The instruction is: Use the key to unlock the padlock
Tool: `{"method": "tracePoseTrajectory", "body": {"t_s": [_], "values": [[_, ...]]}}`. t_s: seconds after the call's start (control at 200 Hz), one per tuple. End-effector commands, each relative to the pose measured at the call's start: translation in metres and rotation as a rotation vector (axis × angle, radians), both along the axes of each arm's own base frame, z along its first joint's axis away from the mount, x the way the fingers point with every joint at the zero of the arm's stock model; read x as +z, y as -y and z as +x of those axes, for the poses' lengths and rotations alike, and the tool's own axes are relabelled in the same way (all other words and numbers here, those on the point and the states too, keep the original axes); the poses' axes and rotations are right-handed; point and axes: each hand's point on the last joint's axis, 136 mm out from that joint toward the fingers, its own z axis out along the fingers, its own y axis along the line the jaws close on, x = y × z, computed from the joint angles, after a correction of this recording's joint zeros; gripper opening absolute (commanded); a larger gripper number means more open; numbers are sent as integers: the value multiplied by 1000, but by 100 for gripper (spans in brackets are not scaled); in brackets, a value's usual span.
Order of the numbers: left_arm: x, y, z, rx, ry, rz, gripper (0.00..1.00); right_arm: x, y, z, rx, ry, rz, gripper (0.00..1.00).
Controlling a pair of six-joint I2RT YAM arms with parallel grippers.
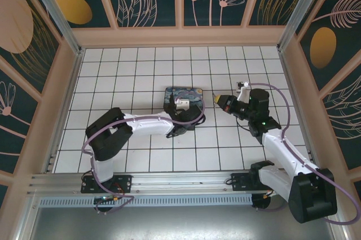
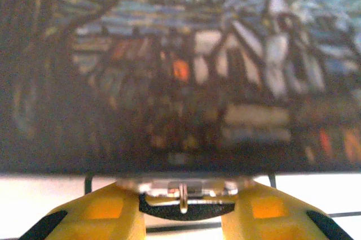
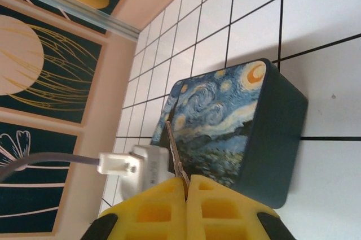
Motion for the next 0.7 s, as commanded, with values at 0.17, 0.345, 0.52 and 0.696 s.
{"method": "tracePoseTrajectory", "body": {"t_s": [0.17,0.345,0.52,0.696], "values": [[72,4,-20,-116,-103,36,27,35,9,14,-25,56,-93,0],[95,6,-23,-154,-178,71,27,41,15,19,-36,33,-151,0],[87,-4,-41,-190,-303,102,27,42,18,21,-45,22,-182,0],[82,-21,-59,-207,-423,141,27,37,15,18,-27,4,-177,0]]}}
